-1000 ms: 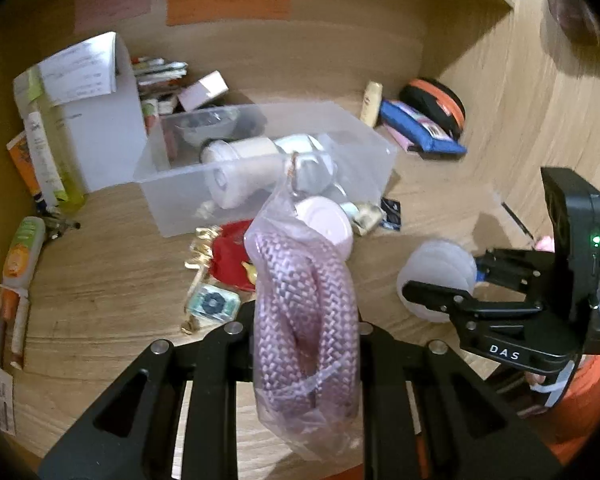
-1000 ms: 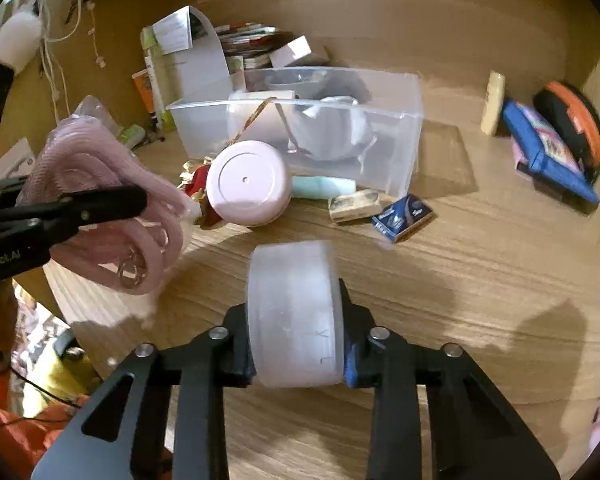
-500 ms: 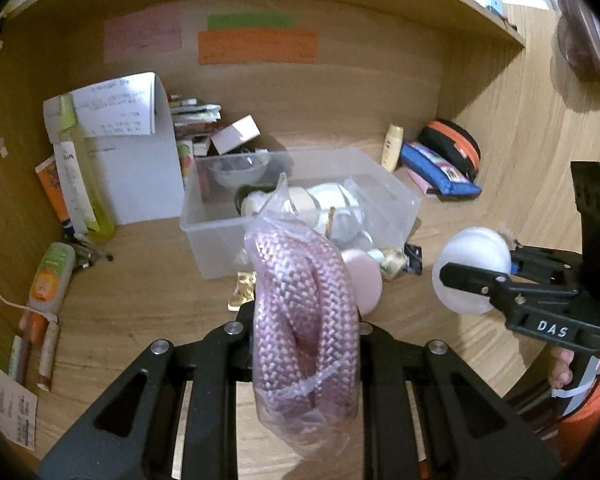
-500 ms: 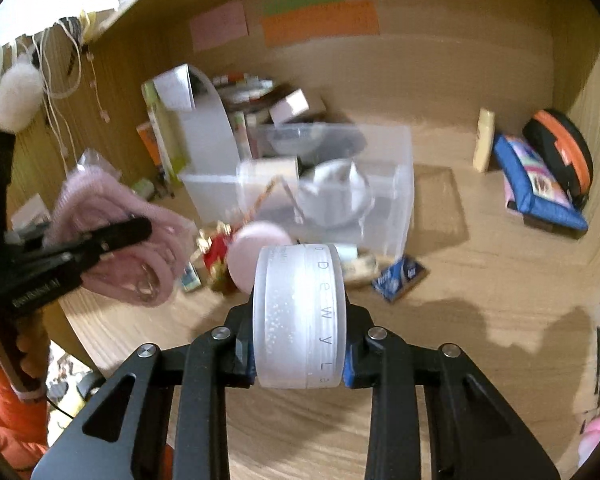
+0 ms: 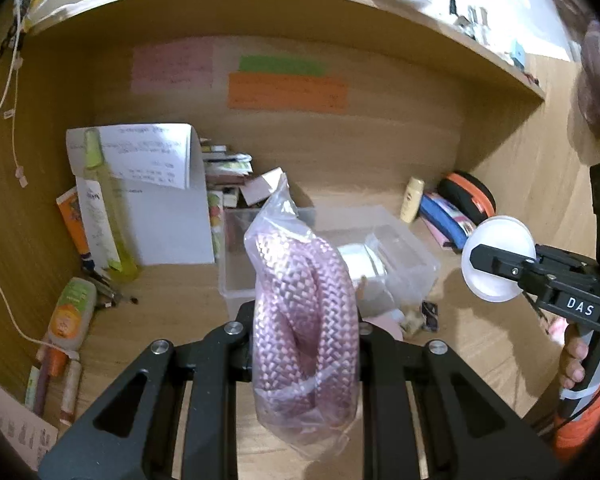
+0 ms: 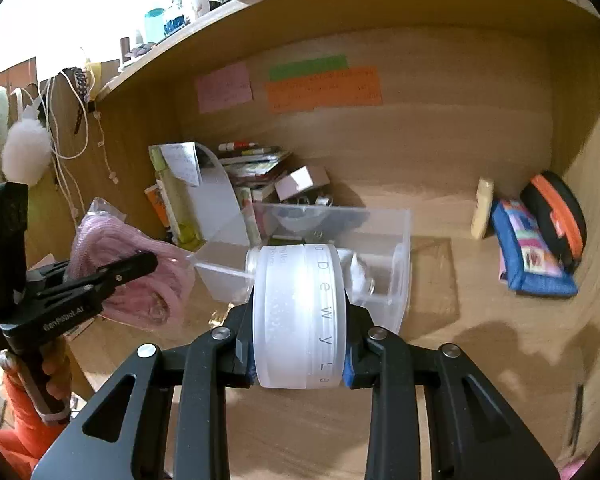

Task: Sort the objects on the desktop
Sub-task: 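Carry the white container with the right gripper over the clear box while the left carries the rope bag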

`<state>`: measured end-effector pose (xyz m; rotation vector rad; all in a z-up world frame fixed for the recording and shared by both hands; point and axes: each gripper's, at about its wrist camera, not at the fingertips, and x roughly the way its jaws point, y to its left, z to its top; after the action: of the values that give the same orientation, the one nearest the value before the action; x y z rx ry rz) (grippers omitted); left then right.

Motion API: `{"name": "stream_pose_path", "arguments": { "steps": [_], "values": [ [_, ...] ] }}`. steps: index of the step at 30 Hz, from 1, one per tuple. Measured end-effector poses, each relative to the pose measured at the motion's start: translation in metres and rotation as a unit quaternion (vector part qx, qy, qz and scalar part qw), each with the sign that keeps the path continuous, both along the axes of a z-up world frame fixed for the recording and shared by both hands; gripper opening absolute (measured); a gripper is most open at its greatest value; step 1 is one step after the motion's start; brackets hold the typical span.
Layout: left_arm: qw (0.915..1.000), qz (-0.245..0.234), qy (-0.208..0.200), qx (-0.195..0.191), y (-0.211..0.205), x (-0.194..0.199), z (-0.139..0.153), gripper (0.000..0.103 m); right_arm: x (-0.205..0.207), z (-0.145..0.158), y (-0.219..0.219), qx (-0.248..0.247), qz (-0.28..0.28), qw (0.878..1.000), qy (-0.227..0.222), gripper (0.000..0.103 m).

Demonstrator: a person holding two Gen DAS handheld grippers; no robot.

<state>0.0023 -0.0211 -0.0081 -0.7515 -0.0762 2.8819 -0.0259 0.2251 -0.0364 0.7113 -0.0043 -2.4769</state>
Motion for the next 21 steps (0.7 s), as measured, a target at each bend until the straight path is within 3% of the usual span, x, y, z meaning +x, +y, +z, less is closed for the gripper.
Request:
{"name": "stream_pose_path", "arguments": {
  "steps": [10, 21],
  "values": [
    [0.9998, 0.008, 0.004, 0.018, -0.02, -0.031, 0.017, 0.019, -0.037, 0.011, -0.01, 0.004, -0.008, 1.0, 0.007, 0.026],
    [0.9996, 0.016, -0.017, 0.017, -0.025, -0.083, 0.015, 0.019, -0.086, 0.006, -0.013, -0.008, -0.023, 1.0, -0.019, 0.027]
  ]
}}
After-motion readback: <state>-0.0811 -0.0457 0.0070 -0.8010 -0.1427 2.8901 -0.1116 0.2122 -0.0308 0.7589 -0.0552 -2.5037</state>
